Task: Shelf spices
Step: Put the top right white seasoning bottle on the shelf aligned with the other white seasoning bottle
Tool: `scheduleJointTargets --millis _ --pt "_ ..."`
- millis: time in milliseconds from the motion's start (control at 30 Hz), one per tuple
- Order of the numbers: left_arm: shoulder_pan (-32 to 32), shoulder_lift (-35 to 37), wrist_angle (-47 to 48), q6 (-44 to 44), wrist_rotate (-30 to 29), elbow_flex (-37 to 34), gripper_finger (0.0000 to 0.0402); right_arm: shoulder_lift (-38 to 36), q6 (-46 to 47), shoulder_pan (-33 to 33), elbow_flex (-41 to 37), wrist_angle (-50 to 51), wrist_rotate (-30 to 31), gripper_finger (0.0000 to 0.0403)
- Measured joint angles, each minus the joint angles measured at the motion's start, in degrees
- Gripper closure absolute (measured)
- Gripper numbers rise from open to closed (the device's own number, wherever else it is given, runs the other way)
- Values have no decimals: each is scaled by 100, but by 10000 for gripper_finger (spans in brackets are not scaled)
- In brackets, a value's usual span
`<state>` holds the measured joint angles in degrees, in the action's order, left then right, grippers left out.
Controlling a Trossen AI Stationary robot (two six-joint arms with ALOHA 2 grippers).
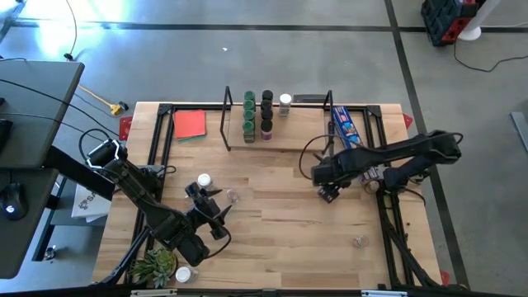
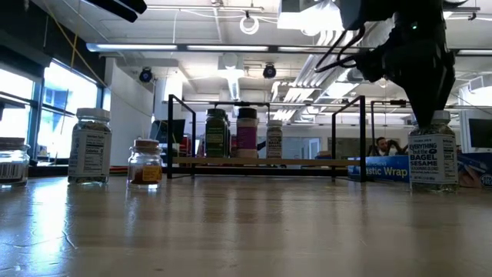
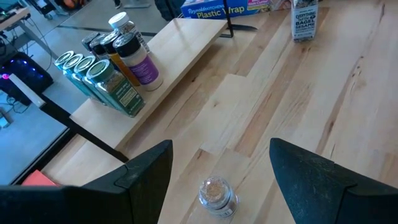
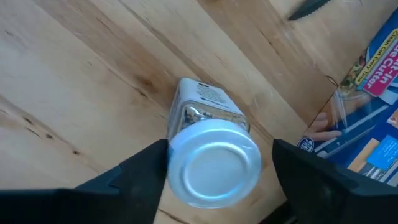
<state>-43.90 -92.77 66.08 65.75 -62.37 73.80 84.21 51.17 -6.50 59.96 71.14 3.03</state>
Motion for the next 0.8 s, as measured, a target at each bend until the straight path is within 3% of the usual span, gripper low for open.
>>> scheduleJointTargets --millis 133,333,567,800 --pt "0 0 0 1 0 0 140 -2 -76 0 0 -106 -3 212" --pt "0 -2 0 1 -31 0 140 11 -855 17 487 -721 -87 212" --pt "9 -4 -1 1 10 0 140 760 -3706 319 2970 -272 780 212" --pt "11 -4 -4 139 359 0 140 2446 -6673 1538 5460 956 932 212"
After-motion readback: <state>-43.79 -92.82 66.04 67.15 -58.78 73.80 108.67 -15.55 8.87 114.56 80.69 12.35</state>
